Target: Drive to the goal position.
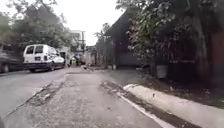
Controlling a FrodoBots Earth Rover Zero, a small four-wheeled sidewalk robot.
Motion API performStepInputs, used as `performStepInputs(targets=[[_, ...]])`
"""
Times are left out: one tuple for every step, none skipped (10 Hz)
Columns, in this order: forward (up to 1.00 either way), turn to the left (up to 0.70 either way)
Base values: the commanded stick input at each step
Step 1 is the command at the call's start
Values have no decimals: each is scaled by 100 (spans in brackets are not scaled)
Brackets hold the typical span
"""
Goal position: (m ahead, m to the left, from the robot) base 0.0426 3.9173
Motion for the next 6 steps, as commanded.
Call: performStepInputs(targets=[[100,0],[100,0],[100,13],[100,27],[100,27],[100,27]])
